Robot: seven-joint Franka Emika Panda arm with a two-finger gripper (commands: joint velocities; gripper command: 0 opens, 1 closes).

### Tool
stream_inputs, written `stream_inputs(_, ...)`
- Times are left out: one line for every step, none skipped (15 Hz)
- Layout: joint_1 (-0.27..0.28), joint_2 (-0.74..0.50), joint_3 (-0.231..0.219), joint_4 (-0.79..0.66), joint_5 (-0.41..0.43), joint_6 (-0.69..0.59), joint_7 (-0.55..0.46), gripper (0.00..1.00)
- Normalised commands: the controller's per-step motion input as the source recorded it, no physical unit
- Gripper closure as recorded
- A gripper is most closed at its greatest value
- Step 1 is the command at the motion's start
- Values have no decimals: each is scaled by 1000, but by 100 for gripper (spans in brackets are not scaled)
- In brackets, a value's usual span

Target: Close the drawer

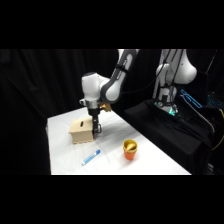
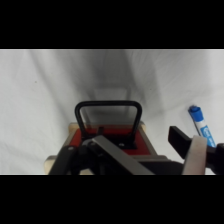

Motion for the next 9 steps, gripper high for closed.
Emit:
stream_inputs(-53,-609,20,-251,-131,-340,-113,0)
stream_inputs(-50,-599,17,-235,-133,-335,-105,0)
stream_inputs(-59,-596,26,-214,-111,-358,-128,0)
stream_inputs(-62,-587,23,-174,-104,-414,-137,0)
stream_inputs(-57,-542,13,-115,-113,-465,-113,0)
stream_inputs(-63,-494,7,-52,-97,-501,-107,0)
stream_inputs(-73,-440,5,25,-74,-557,-126,0)
stream_inputs(-79,-378,4,91,-49,-583,-154,0)
stream_inputs(-77,-317,-6,158,-52,-598,-122,0)
